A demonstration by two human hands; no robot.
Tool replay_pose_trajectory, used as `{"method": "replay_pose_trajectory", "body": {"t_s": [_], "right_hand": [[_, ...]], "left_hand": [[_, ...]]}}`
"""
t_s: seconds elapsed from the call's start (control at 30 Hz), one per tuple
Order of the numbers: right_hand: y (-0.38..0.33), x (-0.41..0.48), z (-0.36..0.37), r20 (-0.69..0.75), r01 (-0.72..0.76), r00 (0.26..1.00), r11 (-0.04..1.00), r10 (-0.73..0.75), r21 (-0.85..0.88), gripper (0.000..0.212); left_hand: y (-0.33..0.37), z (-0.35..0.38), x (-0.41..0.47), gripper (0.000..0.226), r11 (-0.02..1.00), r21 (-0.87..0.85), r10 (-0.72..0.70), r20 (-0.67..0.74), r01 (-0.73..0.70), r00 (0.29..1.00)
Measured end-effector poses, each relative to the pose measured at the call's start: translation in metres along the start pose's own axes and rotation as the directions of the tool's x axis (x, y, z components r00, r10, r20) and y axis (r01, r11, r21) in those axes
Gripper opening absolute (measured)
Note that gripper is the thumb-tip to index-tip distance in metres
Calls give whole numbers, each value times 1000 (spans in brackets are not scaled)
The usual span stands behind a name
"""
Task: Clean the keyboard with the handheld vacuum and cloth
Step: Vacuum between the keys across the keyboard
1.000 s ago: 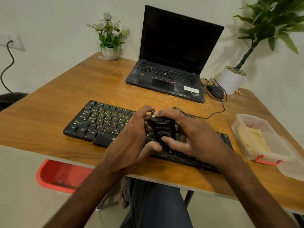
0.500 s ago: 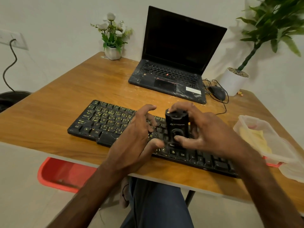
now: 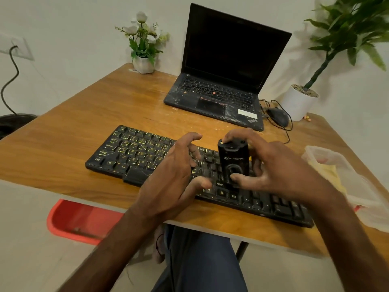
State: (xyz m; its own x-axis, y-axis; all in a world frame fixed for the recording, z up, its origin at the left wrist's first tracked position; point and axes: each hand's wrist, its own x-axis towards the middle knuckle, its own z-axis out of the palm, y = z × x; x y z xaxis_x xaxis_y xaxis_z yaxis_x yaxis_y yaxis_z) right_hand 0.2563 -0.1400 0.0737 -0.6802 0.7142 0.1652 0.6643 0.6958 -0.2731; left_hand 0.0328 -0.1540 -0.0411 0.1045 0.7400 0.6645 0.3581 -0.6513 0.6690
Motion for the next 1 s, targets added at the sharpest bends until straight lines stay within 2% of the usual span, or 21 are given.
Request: {"method": "replay_pose_trajectory", "body": {"t_s": [0.07, 0.1, 0.17, 0.23, 0.27, 0.33, 0.37, 0.43, 0.5, 0.53, 0.57, 0.6, 0.63, 0.7, 0.77, 0.83, 0.93, 1.0], "right_hand": [[-7, 10, 9, -48, 42, 998, 999, -41, 14, 71], [-9, 14, 19, -94, 75, 993, 997, -72, 24, 70], [-9, 18, 38, -178, 124, 978, 990, -111, 64, 67], [-3, 13, 35, -195, 90, 979, 986, -62, 138, 65], [1, 9, 27, -171, 47, 985, 987, -20, 152, 67], [9, 1, 7, -77, -26, 997, 996, 32, 80, 71], [12, -1, 0, -35, -45, 998, 998, 47, 54, 73], [12, 3, -1, -28, -41, 999, 992, 44, 118, 73], [7, 11, 15, -103, 28, 995, 984, -10, 176, 72], [4, 16, 25, -158, 61, 987, 981, -31, 185, 70], [1, 20, 34, -214, 92, 975, 979, -52, 183, 69], [0, 23, 41, -260, 117, 963, 979, -71, 169, 69], [1, 25, 45, -283, 129, 956, 980, -82, 150, 69], [4, 22, 41, -267, 102, 962, 984, -60, 146, 71], [9, 14, 27, -188, 47, 982, 990, -21, 132, 73], [11, 11, 13, -123, 26, 992, 997, -17, 75, 73], [5, 24, 22, -162, 74, 985, 993, -59, 88, 73], [-1, 34, 39, -217, 113, 972, 987, -86, 113, 72]], "left_hand": [[0, -3, 1, 102, 989, -99, -118, -97, 108, 988], [1, -4, 4, 110, 985, -85, -160, -107, 151, 981], [0, -3, 2, 107, 995, 12, -97, -17, 98, 995], [-3, 0, 5, 107, 993, 0, -120, -133, 121, 984], [-4, -2, 2, 97, 996, -31, -82, -138, 78, 987], [0, -1, 1, 78, 1000, 4, 24, -59, -24, 998], [-1, 0, 2, 75, 999, 3, 44, -43, -44, 998], [-3, 1, 0, 77, 999, 18, 44, -50, -43, 998], [-4, 3, 3, 78, 999, -39, -25, -88, 22, 996], [-9, 2, 7, 86, 993, -80, -91, -120, 81, 989], [-12, 0, 7, 93, 984, -78, -166, -95, 159, 981], [-18, -5, 3, 98, 951, -162, -281, -87, 265, 956], [-22, -4, 5, 101, 930, -227, -317, -92, 290, 944], [-22, -1, 6, 101, 972, -45, -236, -133, 232, 963], [-11, -2, 0, 82, 997, 76, 25, -98, -18, 995], [-11, 1, 0, 72, 985, 135, 120, -82, -109, 989], [-11, 0, 2, 75, 998, 39, 42, -75, -39, 996], [-4, 0, 5, 97, 1000, -19, 13, -71, -14, 997]]}}
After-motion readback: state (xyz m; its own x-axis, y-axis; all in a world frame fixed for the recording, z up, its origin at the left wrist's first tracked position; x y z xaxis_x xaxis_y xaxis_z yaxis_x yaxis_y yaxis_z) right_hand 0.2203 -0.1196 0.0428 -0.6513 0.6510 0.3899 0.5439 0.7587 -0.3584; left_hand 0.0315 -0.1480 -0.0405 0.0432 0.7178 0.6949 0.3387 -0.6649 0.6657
